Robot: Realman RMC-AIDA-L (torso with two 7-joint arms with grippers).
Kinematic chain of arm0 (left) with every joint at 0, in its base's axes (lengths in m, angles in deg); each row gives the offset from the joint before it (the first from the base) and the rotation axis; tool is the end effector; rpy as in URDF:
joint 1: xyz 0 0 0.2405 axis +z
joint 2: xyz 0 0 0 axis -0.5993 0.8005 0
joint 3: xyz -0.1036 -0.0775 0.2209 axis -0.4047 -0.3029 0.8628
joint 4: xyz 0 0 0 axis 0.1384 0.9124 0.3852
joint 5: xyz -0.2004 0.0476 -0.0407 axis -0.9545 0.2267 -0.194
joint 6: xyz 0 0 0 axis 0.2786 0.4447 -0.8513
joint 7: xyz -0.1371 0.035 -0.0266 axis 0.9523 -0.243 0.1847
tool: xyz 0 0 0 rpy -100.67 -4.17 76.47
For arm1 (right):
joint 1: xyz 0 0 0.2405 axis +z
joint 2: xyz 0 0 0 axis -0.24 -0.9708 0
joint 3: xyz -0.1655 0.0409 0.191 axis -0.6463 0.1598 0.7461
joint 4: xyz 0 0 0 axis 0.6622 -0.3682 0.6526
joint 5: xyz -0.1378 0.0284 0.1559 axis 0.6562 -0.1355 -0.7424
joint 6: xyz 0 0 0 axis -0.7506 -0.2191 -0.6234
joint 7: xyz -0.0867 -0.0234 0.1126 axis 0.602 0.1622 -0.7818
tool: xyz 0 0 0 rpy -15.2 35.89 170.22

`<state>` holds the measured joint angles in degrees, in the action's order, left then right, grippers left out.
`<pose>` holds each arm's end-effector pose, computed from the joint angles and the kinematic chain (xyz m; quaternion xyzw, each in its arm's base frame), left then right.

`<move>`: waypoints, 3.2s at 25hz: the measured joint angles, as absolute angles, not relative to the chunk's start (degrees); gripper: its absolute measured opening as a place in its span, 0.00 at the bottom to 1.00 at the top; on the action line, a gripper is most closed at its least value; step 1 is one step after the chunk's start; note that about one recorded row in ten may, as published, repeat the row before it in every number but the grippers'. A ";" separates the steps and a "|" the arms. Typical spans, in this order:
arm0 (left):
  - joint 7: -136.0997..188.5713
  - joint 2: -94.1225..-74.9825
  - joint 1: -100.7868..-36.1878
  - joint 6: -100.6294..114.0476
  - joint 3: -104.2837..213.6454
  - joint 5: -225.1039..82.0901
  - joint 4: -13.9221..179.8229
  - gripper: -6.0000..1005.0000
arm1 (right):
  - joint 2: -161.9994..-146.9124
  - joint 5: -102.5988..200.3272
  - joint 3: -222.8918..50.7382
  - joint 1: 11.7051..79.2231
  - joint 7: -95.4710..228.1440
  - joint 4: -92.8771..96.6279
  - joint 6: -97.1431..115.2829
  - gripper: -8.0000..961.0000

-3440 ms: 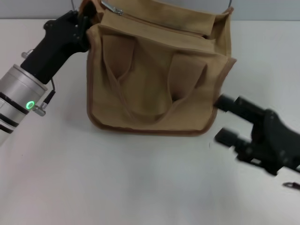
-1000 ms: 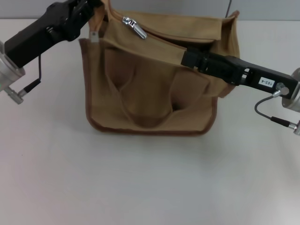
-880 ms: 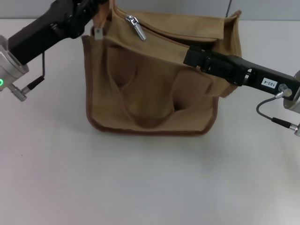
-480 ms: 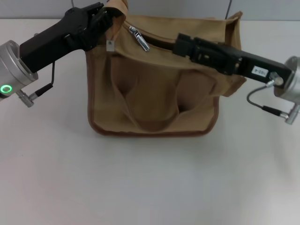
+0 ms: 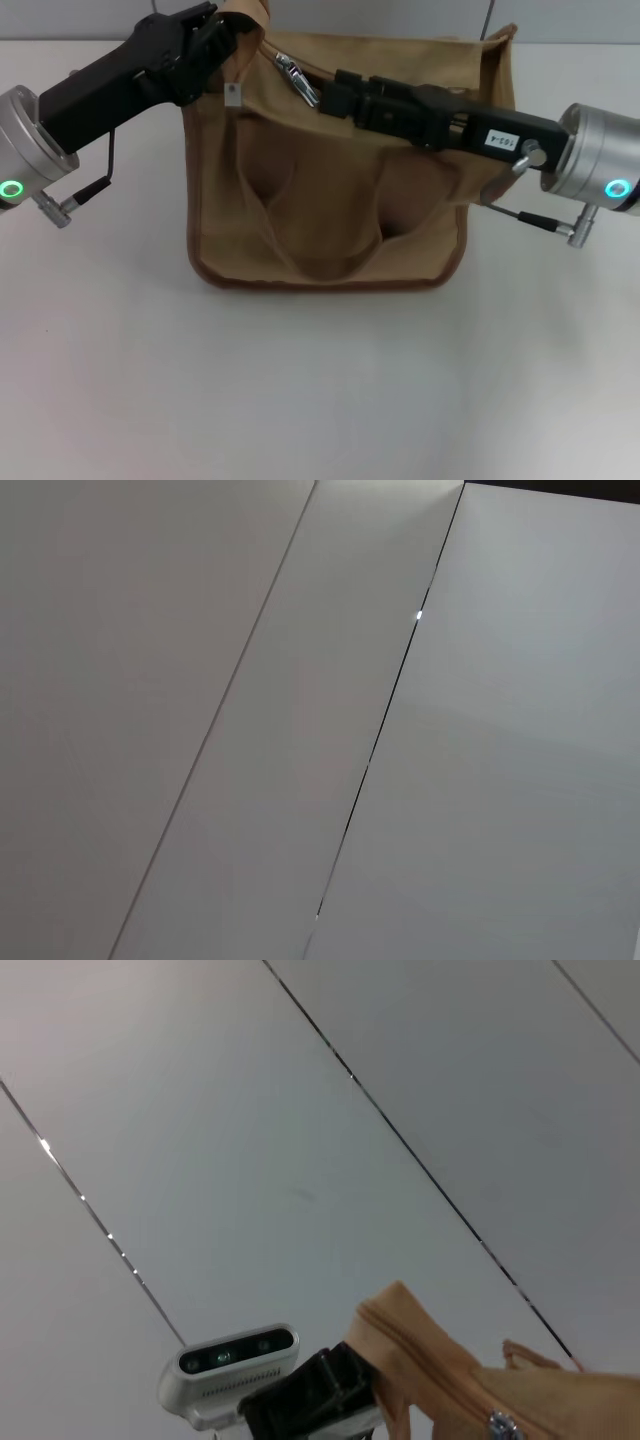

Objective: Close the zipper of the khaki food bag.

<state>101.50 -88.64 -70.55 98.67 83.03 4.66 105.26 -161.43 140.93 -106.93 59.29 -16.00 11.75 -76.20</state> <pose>-0.2134 0.3377 0.0251 -0.8169 -0.2053 -0.5225 0.1325 0.1715 0.3512 -0.0393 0.8460 -0.3039 -0.4380 0.0121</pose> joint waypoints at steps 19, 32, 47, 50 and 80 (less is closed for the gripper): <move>101.52 -88.72 -70.98 98.04 83.32 4.48 104.61 0.03 | -161.54 140.97 -107.96 62.41 -14.47 8.60 -72.15 0.79; 101.50 -88.73 -71.19 97.82 83.09 4.48 104.55 0.03 | -161.54 140.82 -107.66 62.26 -14.20 8.45 -71.66 0.75; 101.50 -88.73 -71.18 97.02 83.01 4.47 104.56 0.03 | -161.54 140.41 -108.52 62.55 -12.79 8.41 -69.94 0.24; 101.50 -88.73 -71.18 97.00 82.91 4.47 104.56 0.03 | -161.54 140.39 -108.52 62.80 -12.91 8.39 -69.42 0.12; 101.50 -88.55 -70.53 95.51 82.80 2.69 103.77 0.03 | -161.01 140.24 -109.39 55.60 -17.93 14.08 -72.69 0.03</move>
